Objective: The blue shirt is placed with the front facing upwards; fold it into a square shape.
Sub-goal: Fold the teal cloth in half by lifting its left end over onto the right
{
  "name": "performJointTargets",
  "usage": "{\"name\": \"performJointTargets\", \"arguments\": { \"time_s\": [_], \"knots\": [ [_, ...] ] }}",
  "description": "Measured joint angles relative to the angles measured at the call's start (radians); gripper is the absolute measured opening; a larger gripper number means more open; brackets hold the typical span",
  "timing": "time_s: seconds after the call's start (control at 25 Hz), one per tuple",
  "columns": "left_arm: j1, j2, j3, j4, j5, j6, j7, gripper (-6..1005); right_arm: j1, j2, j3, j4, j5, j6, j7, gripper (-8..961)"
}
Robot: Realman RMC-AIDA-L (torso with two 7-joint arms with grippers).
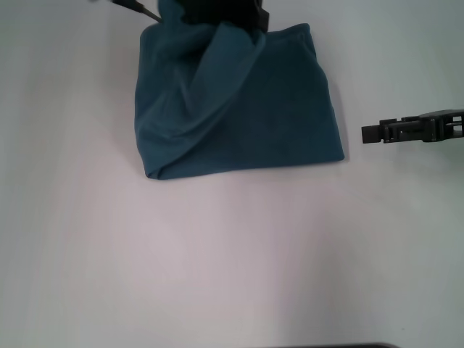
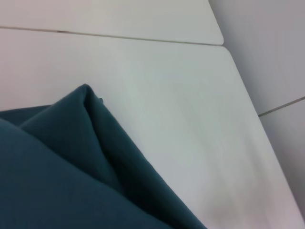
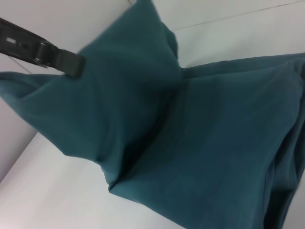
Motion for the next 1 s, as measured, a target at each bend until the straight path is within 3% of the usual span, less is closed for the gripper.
{"name": "performJointTargets", "arguments": {
  "time_s": [0.2, 0.48, 0.84, 1.0],
  "knots": [
    [-0.012, 0.002, 0.049, 0.068, -0.005, -0.053, 0.006, 24, 0.0, 0.001, 0.0, 0.0, 0.0, 0.0, 0.004, 861],
    [-0.01, -0.008, 0.052, 0.085, -0.009, -0.074, 0.022, 25, 0.001, 0.002, 0.0, 0.0, 0.0, 0.002, 0.006, 860],
    [-0.008, 0.005, 0.041, 0.168, -0.166, -0.143, 0.095, 25, 0.004, 0.002, 0.0, 0.0, 0.0, 0.004, 0.007, 859],
    [-0.008, 0.002, 0.042, 0.167, -0.182, -0.151, 0.096, 145, 0.005, 0.001, 0.001, 0.0, 0.0, 0.004, 0.007, 858]
  ]
}}
